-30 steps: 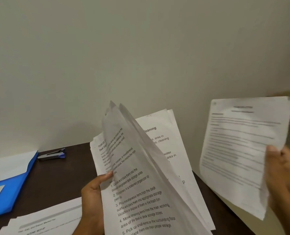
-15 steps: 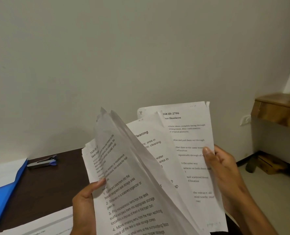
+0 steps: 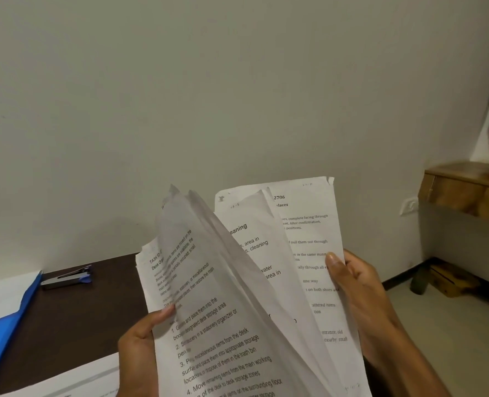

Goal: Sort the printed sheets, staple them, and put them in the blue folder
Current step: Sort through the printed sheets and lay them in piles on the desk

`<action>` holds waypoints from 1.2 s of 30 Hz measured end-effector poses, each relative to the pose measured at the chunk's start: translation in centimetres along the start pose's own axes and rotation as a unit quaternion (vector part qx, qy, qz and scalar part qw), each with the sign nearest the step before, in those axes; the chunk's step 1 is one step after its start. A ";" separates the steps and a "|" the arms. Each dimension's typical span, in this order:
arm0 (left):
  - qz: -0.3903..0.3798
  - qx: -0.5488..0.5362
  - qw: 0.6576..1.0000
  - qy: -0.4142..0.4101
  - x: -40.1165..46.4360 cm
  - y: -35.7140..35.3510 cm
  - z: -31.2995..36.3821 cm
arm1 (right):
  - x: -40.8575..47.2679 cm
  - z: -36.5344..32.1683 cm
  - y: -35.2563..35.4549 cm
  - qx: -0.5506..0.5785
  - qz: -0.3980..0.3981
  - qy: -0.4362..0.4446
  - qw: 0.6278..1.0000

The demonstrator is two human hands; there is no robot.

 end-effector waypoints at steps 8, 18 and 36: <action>0.004 0.000 1.000 -0.008 0.1 -0.5 -0.1 | -0.9 2.1 -3.4 -0.059 -0.075 -0.038 0.995; -0.054 0.050 0.996 0.047 0.6 -0.7 -1.8 | -2.4 3.0 -3.6 -0.098 -0.104 -0.130 0.981; -0.112 0.247 0.909 -0.316 -6.3 -7.7 7.1 | -3.3 -2.8 -1.7 -0.040 -0.015 0.111 0.993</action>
Point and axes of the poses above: each hand's wrist, its own x-axis towards the middle knuckle, its own y-axis out of the back of the hand, z = x × y, the point moved 5 cm from there along x, towards the middle knuckle, and after that the axes turned 4 degrees about y, right-handed, at the moved point
